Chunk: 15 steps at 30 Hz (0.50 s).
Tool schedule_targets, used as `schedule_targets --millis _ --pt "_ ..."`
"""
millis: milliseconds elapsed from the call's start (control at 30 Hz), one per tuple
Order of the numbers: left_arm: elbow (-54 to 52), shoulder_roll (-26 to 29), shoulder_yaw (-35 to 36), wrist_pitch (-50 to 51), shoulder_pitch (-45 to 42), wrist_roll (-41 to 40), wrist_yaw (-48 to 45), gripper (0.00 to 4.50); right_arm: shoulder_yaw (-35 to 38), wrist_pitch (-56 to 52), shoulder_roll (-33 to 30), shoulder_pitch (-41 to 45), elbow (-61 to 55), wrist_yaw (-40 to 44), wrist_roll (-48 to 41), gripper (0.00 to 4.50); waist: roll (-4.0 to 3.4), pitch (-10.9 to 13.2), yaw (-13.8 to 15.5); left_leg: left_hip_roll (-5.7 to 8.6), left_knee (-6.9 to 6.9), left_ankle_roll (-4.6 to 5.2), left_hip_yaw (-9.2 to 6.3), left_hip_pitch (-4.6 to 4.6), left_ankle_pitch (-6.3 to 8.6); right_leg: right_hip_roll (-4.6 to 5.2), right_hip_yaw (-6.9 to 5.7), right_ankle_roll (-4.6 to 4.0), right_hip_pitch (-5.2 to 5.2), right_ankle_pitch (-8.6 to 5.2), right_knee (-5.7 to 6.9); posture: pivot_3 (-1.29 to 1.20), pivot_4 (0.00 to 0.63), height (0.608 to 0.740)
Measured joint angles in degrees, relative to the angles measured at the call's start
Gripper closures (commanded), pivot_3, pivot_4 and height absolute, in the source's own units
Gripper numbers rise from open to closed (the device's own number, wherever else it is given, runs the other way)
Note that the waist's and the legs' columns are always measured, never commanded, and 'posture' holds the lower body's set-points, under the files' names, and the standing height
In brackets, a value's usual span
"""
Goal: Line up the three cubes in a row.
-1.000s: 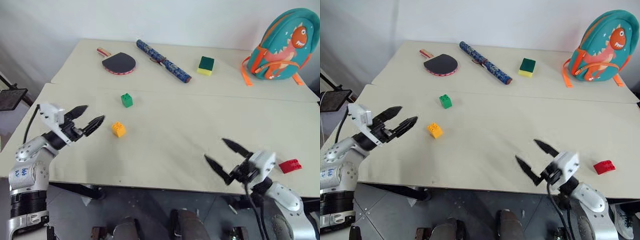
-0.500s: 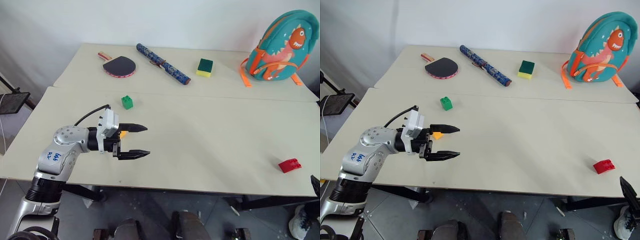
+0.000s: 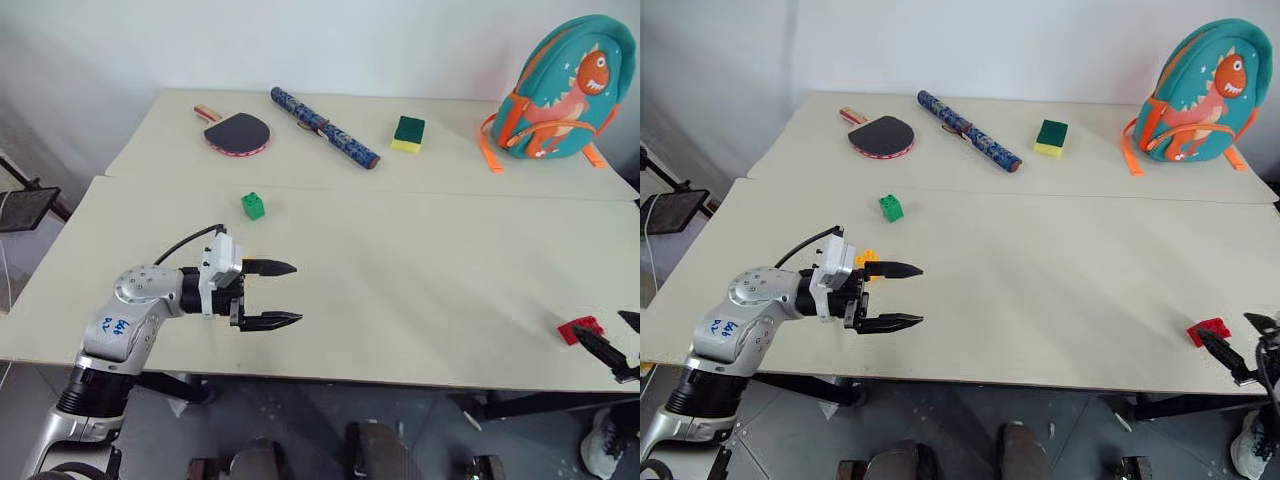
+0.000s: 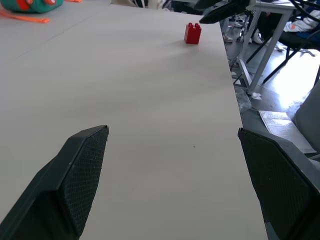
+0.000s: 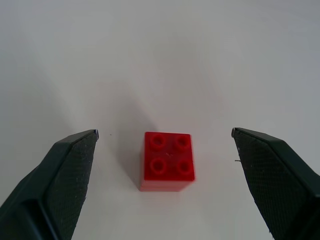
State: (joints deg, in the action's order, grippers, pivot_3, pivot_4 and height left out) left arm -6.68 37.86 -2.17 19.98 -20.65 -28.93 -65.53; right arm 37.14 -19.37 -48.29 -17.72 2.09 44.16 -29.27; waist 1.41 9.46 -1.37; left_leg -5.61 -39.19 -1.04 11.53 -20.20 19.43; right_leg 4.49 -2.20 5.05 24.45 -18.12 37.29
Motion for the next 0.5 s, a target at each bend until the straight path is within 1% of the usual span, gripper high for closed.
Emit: schedule_targets --millis 133,167,233,333,400,467,500 --pt "-0.4 0.0 0.0 0.0 1.1 0.1 1.0 0.11 -2.4 -2.2 0.0 1.3 1.9 0.0 1.9 0.0 0.0 0.0 0.1 0.01 0.01 0.02 0.02 -0.09 0.01 0.0 -0.04 0.07 -0.02 0.04 -0.24 0.0 0.15 0.74" --pt "-0.6 0.0 0.1 0.0 1.1 0.1 1.2 0.04 -3.0 -2.4 0.0 1.7 2.5 0.2 2.4 0.19 0.0 0.0 0.0 0.01 0.01 0.04 0.06 -0.09 0.02 0.0 -0.02 0.12 -0.03 0.07 -0.28 0.0 0.15 0.74" --pt "-0.9 0.0 0.1 0.0 1.1 0.2 1.6 0.0 -3.9 -2.3 0.0 3.5 4.3 0.2 3.4 0.63 -0.02 0.0 -0.2 0.06 0.01 0.08 0.13 -0.09 0.02 0.02 0.05 0.2 -0.03 0.11 -0.31 0.0 0.15 0.74" --pt "-0.9 0.0 0.1 -0.1 1.0 0.4 1.6 0.0 -4.4 -2.2 0.0 5.3 5.6 0.3 4.2 1.59 -0.03 0.0 -0.4 0.03 0.04 0.07 0.17 -0.05 0.02 -0.01 0.07 0.21 -0.02 0.12 -0.31 0.0 0.15 0.74" --pt "-0.9 0.1 0.1 -0.2 0.9 0.7 1.6 0.0 -5.0 -1.7 -0.1 5.9 6.2 1.7 4.6 2.29 -0.03 0.0 -0.3 0.02 0.06 0.06 0.15 -0.05 0.01 -0.04 0.06 0.2 -0.02 0.12 -0.31 0.0 0.15 0.74" --pt "-0.8 0.1 0.1 -0.2 0.9 1.1 1.5 0.0 -5.5 -0.4 -0.1 6.8 6.3 3.5 4.6 2.87 -0.05 0.0 -0.3 0.03 0.06 0.06 0.17 -0.05 0.02 -0.03 0.07 0.2 -0.02 0.12 -0.32 0.0 0.15 0.74" --pt "-0.8 0.1 0.1 -0.2 0.8 1.2 1.5 0.0 -5.5 0.4 -0.1 7.6 6.3 4.5 4.5 3.02 -0.06 0.0 -0.3 0.03 0.06 0.06 0.2 -0.05 0.02 -0.03 0.08 0.21 -0.02 0.12 -0.33 0.0 0.15 0.74"
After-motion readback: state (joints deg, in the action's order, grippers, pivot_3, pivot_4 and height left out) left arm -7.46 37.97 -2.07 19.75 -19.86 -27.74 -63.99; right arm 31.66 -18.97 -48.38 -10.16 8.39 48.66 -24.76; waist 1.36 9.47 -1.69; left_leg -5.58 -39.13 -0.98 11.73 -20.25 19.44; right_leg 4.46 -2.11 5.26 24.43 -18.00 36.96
